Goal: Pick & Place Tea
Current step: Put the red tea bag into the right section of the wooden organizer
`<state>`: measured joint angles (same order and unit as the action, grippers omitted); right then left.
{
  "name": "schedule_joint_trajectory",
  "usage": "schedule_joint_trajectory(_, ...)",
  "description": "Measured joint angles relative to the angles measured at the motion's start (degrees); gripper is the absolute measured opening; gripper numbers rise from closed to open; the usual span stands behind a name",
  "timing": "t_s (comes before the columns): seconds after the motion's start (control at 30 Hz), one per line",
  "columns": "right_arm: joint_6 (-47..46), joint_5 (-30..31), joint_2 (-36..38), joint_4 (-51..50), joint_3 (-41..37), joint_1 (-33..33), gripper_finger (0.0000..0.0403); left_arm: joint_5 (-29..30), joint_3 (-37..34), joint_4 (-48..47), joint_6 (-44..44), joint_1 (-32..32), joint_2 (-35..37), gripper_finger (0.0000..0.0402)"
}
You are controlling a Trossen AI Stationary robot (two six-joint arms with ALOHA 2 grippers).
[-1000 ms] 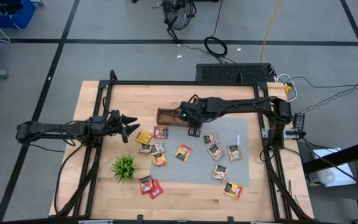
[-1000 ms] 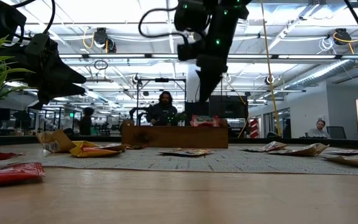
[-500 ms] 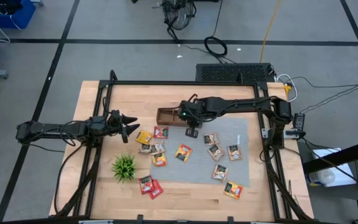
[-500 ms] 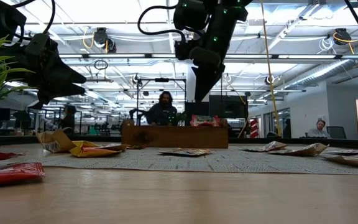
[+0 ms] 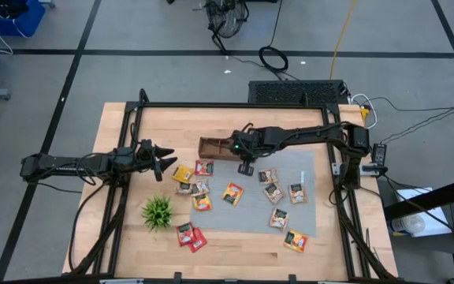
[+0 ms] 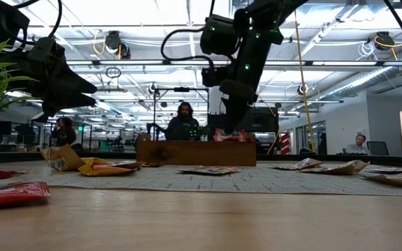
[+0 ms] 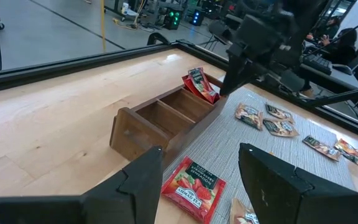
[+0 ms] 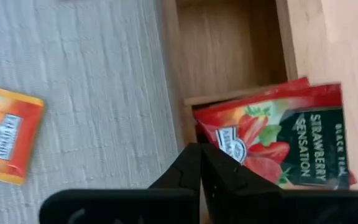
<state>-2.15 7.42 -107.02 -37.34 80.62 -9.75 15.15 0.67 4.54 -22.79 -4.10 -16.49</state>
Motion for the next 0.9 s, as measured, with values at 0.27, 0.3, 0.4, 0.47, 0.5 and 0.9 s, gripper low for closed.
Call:
schedule_joint_trajectory(0.27, 1.06, 0.05, 0.0, 4.5, -2.98, -0.89, 0.0, -0.01, 0.0, 0.0, 0.0, 0.0, 0.0, 0.0212)
schedule_joint_trajectory(0.3, 1.09, -0.03, 0.0, 5.15, -3.31, -1.11, 0.0, 0.01, 0.0, 0.0, 0.0, 0.0, 0.0, 0.0212)
schedule_joint_trajectory(0.4, 1.44, 0.03, 0.0, 5.85, -4.4, -1.56, 0.0, 0.01, 0.0, -0.02, 0.0, 0.0, 0.0, 0.0212)
schedule_joint_trajectory(0.47, 1.8, 0.29, -0.1, 6.29, -4.88, -1.85, 0.0, -0.01, 0.0, 0.0, 0.0, 0.0, 0.0, 0.0212)
schedule_joint_trajectory(0.5, 1.9, 0.29, -0.43, 6.63, -4.88, -1.98, 0.0, 0.01, 0.0, -0.01, 0.0, 0.0, 0.0, 0.0212)
schedule_joint_trajectory(0.9, 2.59, 0.01, -0.11, 5.52, -4.63, -0.95, 0.0, 0.01, -0.01, 0.0, 0.0, 0.0, 0.0, 0.0212)
